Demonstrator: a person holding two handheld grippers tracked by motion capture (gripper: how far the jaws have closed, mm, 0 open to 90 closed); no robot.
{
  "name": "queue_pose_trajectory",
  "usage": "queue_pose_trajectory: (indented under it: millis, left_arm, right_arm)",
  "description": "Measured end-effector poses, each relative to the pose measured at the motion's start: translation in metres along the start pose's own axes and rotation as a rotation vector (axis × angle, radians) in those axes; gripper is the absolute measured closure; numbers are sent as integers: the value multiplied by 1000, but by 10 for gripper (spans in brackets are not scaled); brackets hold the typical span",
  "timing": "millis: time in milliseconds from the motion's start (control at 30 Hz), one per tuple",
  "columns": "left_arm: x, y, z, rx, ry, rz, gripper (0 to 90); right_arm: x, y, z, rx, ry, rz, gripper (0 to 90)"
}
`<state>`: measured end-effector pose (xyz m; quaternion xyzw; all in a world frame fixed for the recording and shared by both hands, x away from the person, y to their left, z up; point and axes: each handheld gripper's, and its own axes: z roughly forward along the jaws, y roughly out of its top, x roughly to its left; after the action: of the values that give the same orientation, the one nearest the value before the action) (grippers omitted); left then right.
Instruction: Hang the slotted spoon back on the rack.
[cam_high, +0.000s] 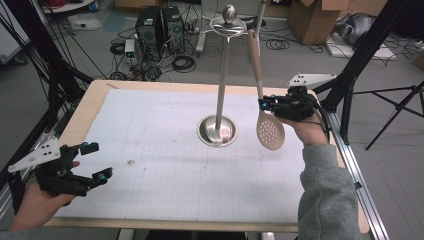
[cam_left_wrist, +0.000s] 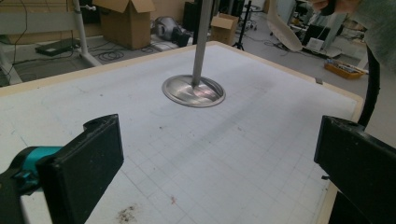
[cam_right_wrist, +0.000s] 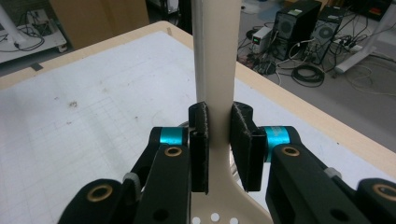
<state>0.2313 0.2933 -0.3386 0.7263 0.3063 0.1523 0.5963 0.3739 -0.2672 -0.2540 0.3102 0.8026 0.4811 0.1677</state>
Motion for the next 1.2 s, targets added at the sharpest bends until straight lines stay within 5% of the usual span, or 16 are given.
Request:
queue_pose_trajectory:
  millis: [1200]
  left_arm:
    - [0, -3, -13, -5, 22, -4, 18]
  right_arm:
    - [6, 10, 48, 15, -22, 8, 777]
